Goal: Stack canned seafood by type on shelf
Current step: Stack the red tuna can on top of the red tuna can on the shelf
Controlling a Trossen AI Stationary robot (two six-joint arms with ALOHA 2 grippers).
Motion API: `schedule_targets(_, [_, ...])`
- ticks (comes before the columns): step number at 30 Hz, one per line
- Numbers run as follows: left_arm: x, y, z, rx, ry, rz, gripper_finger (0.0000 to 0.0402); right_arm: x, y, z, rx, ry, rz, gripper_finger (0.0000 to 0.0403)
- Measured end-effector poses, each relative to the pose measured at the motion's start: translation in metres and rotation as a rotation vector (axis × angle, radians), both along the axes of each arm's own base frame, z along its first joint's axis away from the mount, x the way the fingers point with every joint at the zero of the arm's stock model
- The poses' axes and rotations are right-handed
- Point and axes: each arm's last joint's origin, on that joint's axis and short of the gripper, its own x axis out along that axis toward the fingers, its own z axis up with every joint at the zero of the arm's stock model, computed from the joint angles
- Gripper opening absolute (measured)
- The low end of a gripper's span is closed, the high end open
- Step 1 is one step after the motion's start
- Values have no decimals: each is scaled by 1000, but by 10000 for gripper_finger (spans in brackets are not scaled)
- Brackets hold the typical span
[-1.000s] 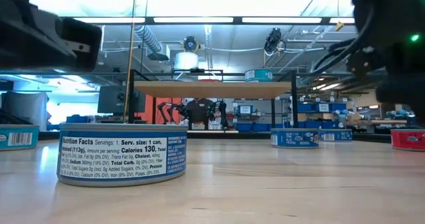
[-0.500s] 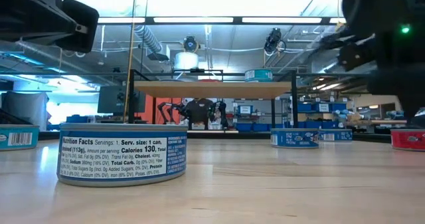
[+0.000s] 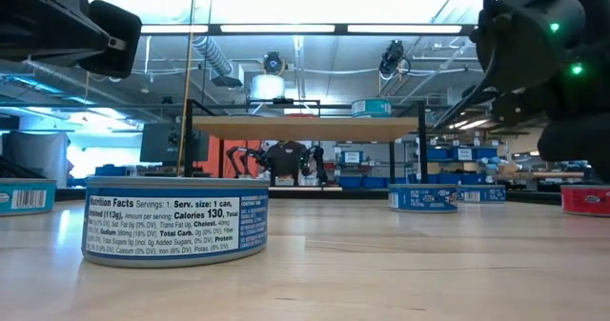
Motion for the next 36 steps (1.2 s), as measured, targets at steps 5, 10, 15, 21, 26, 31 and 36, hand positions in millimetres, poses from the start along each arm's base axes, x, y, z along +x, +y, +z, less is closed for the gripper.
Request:
schedule_targets(5, [0,0,0,0,0,0,2,8,8,-4,120,-75,46,8])
schedule_targets(10, [0,0,0,0,0,0,2,28,27,5,203,-231,135,7])
schedule_targets(15, [0,0,0,0,0,0,2,42,43,29,200,-327,215,7])
schedule_targets(21, [0,0,0,0,0,0,2,33,39,46,66,-228,182,7])
schedule_targets(26, [0,0,0,-3,1,1,2,17,27,44,-30,-71,116,7])
schedule_targets(31, [0,0,0,-2,3,0,2,9,14,26,-32,-11,128,4])
schedule_targets(36, [0,0,0,-2,4,0,2,3,2,7,-31,4,113,3])
